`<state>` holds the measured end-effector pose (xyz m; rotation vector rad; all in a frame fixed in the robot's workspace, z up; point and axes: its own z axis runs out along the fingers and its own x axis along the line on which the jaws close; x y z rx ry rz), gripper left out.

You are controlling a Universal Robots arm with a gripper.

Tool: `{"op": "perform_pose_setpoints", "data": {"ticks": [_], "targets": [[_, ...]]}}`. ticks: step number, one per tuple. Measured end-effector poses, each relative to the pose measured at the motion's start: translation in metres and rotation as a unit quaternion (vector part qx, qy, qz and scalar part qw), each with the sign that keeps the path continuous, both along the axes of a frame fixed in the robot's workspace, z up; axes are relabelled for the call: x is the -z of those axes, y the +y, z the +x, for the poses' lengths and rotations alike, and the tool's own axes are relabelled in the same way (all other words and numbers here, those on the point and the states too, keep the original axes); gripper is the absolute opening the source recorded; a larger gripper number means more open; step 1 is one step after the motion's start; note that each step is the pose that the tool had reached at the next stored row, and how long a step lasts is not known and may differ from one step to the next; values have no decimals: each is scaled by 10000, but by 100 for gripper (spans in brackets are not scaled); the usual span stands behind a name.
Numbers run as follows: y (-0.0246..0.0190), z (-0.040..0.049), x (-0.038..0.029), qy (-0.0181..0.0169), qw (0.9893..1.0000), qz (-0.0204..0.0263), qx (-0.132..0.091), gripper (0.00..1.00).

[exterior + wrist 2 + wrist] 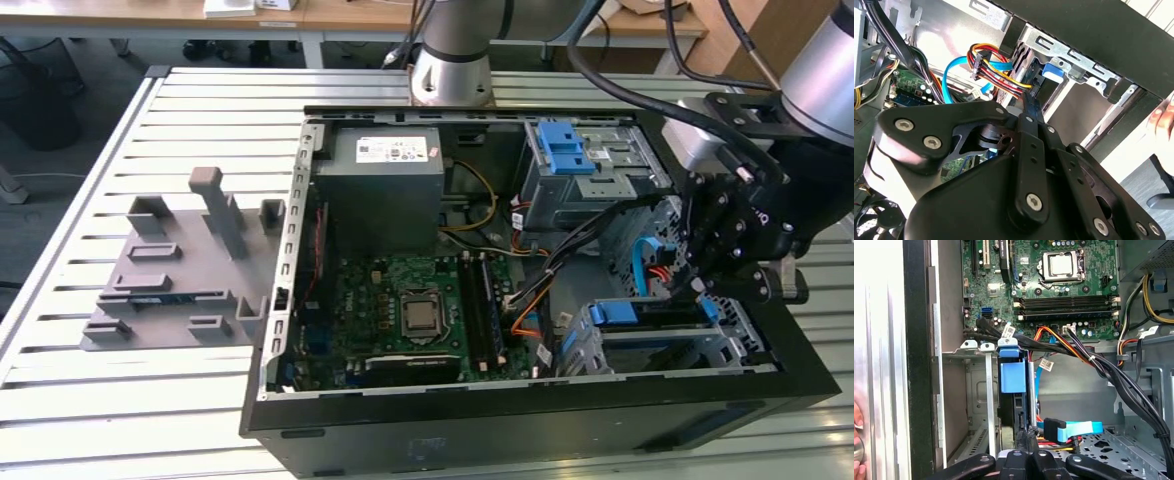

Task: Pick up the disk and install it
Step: 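Insert the second disk wire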

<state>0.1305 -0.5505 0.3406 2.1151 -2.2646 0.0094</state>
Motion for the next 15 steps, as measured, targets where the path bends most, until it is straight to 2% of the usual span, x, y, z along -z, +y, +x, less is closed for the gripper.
{"op": "perform_pose_setpoints", "data": {"ticks": [8, 15], "targets": [[0, -5, -2, 0, 10000, -1, -1, 11], [0, -65, -1, 0, 10000, -1, 0, 11]]}}
